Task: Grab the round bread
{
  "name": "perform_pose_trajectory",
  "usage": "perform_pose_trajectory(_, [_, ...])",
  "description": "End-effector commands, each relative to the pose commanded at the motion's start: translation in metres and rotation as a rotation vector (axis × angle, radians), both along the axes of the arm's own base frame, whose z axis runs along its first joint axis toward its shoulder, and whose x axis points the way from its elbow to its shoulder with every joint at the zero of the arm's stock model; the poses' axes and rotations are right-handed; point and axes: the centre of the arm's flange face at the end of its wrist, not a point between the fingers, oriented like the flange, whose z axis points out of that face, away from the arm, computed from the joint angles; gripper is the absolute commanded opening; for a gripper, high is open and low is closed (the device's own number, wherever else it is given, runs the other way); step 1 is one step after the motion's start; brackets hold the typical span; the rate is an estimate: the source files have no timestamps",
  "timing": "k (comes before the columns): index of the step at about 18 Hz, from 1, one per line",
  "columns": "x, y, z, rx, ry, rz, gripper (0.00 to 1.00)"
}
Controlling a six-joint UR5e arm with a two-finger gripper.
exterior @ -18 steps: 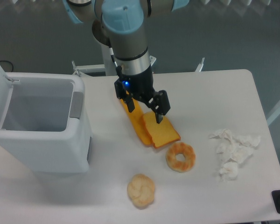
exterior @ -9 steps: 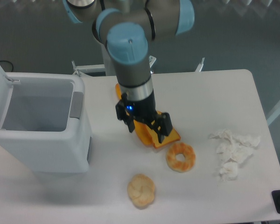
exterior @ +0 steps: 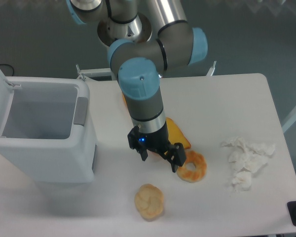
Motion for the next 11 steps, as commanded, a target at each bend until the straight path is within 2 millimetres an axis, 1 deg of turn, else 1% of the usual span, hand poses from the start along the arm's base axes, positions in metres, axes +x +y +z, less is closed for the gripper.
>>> perform_pose_trajectory(1, [-0.002,0.001,-0.006,-0.016,0.000,-0.025,1.00])
perform_pose_trajectory(5, [-0.007,0.002,-0.028,-0.139,0.034,-0.275,1.00])
perform_pose_trajectory(9, [-0.010,0.005,-0.049,-0.182,0.018,-0.355,1.00])
perform_pose_trajectory(11, [-0.013,0.009,-0.061,-0.210,0.017,-0.431,1.00])
